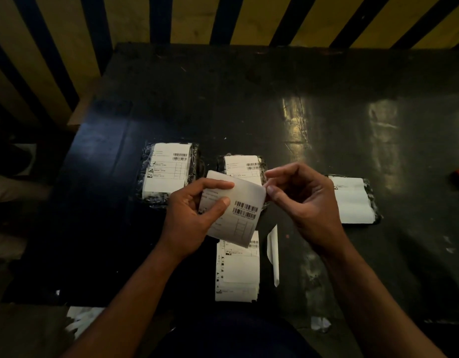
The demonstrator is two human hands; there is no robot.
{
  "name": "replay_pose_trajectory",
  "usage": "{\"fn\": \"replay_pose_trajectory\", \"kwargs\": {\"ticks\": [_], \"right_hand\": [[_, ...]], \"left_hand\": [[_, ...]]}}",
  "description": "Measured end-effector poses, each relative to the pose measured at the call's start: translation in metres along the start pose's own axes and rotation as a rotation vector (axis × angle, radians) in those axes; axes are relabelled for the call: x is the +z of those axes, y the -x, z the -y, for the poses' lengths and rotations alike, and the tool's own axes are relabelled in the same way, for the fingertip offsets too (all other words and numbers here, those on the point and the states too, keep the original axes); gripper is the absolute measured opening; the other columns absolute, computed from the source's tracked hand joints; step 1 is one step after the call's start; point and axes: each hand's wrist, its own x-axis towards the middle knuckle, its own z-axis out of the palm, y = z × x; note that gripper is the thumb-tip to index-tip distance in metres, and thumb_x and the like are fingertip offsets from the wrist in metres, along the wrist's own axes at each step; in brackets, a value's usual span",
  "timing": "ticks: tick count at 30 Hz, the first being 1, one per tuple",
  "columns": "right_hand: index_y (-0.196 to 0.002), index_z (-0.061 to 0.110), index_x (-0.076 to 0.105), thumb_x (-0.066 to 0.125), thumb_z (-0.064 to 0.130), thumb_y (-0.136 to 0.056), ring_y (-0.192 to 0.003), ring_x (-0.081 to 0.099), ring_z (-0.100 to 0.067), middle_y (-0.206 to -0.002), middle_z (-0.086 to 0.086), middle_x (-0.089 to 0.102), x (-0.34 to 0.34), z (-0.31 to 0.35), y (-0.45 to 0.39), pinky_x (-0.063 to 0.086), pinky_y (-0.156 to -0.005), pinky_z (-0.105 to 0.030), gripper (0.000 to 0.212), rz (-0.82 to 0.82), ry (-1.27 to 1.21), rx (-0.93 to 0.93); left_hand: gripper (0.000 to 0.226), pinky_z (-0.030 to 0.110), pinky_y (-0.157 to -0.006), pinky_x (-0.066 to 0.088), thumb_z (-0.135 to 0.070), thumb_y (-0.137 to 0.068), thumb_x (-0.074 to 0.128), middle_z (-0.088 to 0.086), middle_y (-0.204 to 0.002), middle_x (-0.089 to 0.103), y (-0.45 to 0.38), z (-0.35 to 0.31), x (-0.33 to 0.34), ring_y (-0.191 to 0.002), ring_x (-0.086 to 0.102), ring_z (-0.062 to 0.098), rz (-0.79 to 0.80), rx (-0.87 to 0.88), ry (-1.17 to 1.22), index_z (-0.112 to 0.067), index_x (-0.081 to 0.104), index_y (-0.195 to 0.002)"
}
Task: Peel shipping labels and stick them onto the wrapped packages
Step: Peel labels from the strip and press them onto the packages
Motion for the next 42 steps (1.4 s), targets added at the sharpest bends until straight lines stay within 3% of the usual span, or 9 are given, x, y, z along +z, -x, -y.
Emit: {"fn": "replay_pose_trajectory", "kwargs": {"ticks": [11, 13, 16, 18, 24, 28, 35, 38, 42], "right_hand": [[-0.106, 0.0, 0.065, 0.076, 0.011, -0.082, -0.088, 0.071, -0.028, -0.093, -0.01, 0.072, 0.001, 0.0, 0.002, 0.063, -0.082, -0.036, 0.029, 0.006, -0.009, 0.034], [-0.103, 0.0, 0.065, 0.076, 0.009, -0.082, -0.087, 0.072, -0.026, -0.093, -0.009, 0.072, 0.002, -0.001, 0.001, 0.063, -0.08, -0.036, 0.025, 0.003, 0.005, 0.034], [-0.1, 0.002, 0.065, 0.078, 0.006, -0.082, -0.088, 0.072, -0.027, -0.093, -0.009, 0.072, 0.003, -0.003, 0.001, 0.064, -0.077, -0.04, 0.022, -0.018, 0.015, 0.034], [-0.098, 0.004, 0.065, 0.079, 0.011, -0.08, -0.088, 0.072, -0.03, -0.093, -0.01, 0.072, 0.004, -0.004, 0.002, 0.063, -0.077, -0.046, 0.023, -0.041, 0.025, 0.036], [-0.098, 0.0, 0.065, 0.08, 0.007, -0.081, -0.086, 0.07, -0.039, -0.091, -0.016, 0.071, 0.011, -0.014, 0.002, 0.062, -0.08, -0.047, 0.024, -0.064, -0.05, 0.071], [-0.099, 0.001, 0.068, 0.079, 0.002, -0.083, -0.092, 0.07, -0.035, -0.095, -0.016, 0.072, 0.014, -0.024, 0.004, 0.062, -0.084, -0.041, 0.02, -0.108, -0.066, 0.137], [-0.101, 0.001, 0.067, 0.073, -0.003, -0.086, -0.096, 0.072, -0.021, -0.1, -0.015, 0.068, 0.007, -0.027, 0.005, 0.062, -0.077, -0.034, 0.017, -0.161, -0.207, 0.26], [-0.099, 0.002, 0.067, 0.073, -0.003, -0.086, -0.101, 0.071, -0.029, -0.101, -0.011, 0.069, 0.005, -0.028, 0.007, 0.063, -0.077, -0.039, 0.016, -0.164, -0.268, 0.311], [-0.1, 0.003, 0.067, 0.071, -0.004, -0.087, -0.105, 0.072, -0.031, -0.108, -0.019, 0.07, 0.004, -0.034, 0.01, 0.064, -0.076, -0.036, 0.015, -0.208, -0.258, 0.349]], "left_hand": [[0.026, 0.035, -0.075, 0.065, 0.0, -0.088, 0.074, 0.0, -0.109, 0.074, -0.003, 0.005, 0.002, -0.1, 0.073, 0.019, 0.02, 0.002, 0.007, -0.019, 0.074, -0.104], [0.026, 0.035, -0.082, 0.064, -0.008, -0.087, 0.077, 0.0, -0.119, 0.068, -0.004, 0.01, 0.004, -0.11, 0.068, 0.017, 0.009, 0.041, -0.079, -0.024, 0.073, -0.107], [0.033, 0.019, -0.1, 0.052, -0.026, -0.081, 0.08, -0.003, -0.135, 0.05, -0.005, 0.014, 0.007, -0.13, 0.051, 0.008, -0.071, 0.133, -0.291, -0.029, 0.072, -0.112], [0.036, 0.016, -0.105, 0.046, -0.03, -0.08, 0.079, -0.003, -0.134, 0.051, -0.005, 0.012, 0.01, -0.132, 0.049, 0.007, -0.078, 0.163, -0.317, -0.027, 0.071, -0.115], [0.04, 0.038, -0.094, 0.059, -0.014, -0.084, 0.082, 0.008, -0.125, 0.066, 0.001, 0.014, 0.031, -0.115, 0.07, 0.022, 0.084, 0.03, 0.0, -0.019, 0.067, -0.121], [0.041, 0.028, -0.083, 0.061, -0.003, -0.084, 0.08, 0.005, -0.117, 0.071, 0.002, 0.017, 0.039, -0.106, 0.073, 0.018, 0.036, -0.058, 0.08, -0.016, 0.067, -0.121], [0.06, 0.027, -0.095, 0.058, -0.016, -0.09, 0.075, -0.002, -0.143, 0.053, -0.005, 0.032, 0.035, -0.128, 0.055, 0.009, -0.059, -0.181, -0.04, -0.034, 0.051, -0.143], [0.068, 0.032, -0.091, 0.06, -0.012, -0.091, 0.074, -0.002, -0.129, 0.067, -0.006, 0.032, 0.03, -0.115, 0.067, 0.011, -0.04, -0.294, 0.092, -0.034, 0.044, -0.148], [0.062, 0.032, -0.083, 0.063, 0.0, -0.091, 0.07, -0.006, -0.109, 0.077, -0.003, 0.031, 0.025, -0.102, 0.074, 0.012, -0.036, -0.259, 0.127, -0.025, 0.049, -0.144]]}}
